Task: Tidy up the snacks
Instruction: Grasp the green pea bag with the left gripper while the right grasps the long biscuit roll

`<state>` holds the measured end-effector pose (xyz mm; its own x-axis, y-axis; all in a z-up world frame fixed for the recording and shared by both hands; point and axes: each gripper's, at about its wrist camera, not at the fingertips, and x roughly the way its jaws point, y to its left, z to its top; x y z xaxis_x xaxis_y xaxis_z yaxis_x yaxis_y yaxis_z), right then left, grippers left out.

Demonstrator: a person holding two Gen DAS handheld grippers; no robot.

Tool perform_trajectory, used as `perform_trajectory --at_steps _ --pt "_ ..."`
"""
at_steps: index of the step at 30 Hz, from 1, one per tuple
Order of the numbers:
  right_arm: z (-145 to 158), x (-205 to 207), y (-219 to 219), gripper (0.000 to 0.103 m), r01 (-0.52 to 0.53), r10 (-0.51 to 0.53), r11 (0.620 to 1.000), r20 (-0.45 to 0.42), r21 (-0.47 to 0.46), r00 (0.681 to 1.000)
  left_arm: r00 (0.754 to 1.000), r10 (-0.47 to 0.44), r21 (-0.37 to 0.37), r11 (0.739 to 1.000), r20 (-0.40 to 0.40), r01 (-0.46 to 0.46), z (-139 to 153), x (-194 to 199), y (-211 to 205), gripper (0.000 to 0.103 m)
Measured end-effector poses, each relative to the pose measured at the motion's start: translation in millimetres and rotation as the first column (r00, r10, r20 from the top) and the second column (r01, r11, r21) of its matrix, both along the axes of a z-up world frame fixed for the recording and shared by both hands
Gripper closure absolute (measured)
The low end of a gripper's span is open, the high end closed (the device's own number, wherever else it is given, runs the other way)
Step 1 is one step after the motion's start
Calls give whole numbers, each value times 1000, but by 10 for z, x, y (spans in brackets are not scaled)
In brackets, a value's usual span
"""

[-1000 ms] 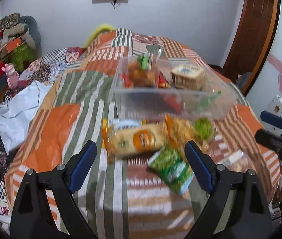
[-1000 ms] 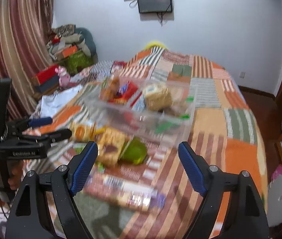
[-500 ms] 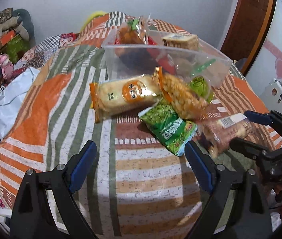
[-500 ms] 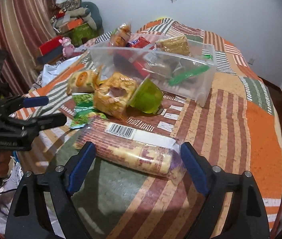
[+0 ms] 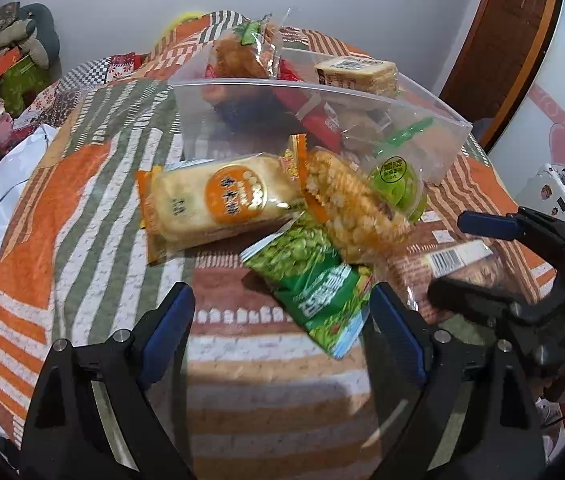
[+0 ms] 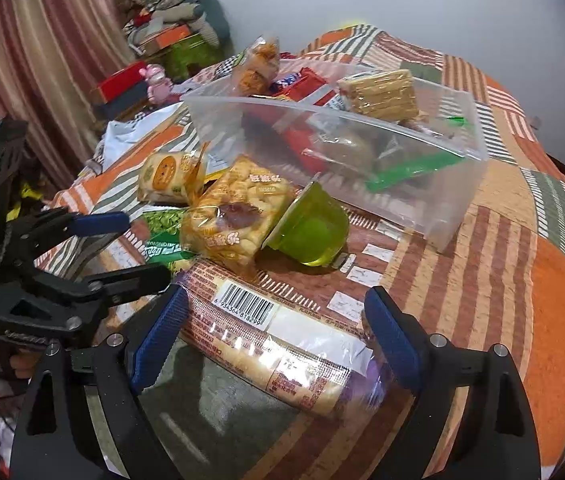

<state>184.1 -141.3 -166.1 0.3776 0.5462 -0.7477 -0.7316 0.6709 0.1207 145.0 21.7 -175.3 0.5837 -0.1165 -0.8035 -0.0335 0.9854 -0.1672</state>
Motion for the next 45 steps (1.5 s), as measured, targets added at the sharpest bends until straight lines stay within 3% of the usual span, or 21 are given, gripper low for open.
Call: perform_trajectory --at_steps 5,7,11,15,20,26,28,30,33,37,42,45 --pt "-25 -39 -41 20 -11 11 1000 -7 0 1000 1000 24 12 1000 7 -24 -71 117 -14 14" --pt "-30 -43 -55 22 -18 18 1000 -15 3 1000 1000 27 25 999 12 -27 -75 104 -7 19" --pt "-24 -100 -85 33 -15 15 1000 -23 -5 1000 1000 23 52 998 17 -23 -80 10 54 40" --pt "-23 -197 -130 41 -6 6 1000 -15 -7 1000 999 24 33 999 24 -25 -53 -114 180 61" --pt "-2 -332 -168 52 25 -24 999 18 -21 1000 1000 13 13 1000 26 -13 -30 -299 297 78" --pt "17 -362 -292 57 99 -98 995 24 -20 995 1000 1 15 1000 22 -2 57 -466 298 76" --pt "26 -362 -326 57 115 -114 993 19 -21 993 1000 -1 17 1000 29 1 98 -479 265 60" --pt "40 -374 -356 57 114 -114 993 9 -19 993 998 6 35 999 60 -9 144 -478 227 31" --pt "83 -377 -351 57 96 -96 995 11 -1 995 998 10 45 999 69 -13 166 -388 181 28" --pt "82 -317 -251 48 66 -66 998 15 -1 998 999 19 28 999 32 -20 99 -180 160 28" --pt "-68 -228 -141 48 44 -44 999 -8 -12 999 1000 24 24 999 5 -24 -4 34 113 28" --pt "-123 -264 -169 54 47 -47 999 8 -9 999 1000 25 48 999 1 -25 -64 116 58 28"
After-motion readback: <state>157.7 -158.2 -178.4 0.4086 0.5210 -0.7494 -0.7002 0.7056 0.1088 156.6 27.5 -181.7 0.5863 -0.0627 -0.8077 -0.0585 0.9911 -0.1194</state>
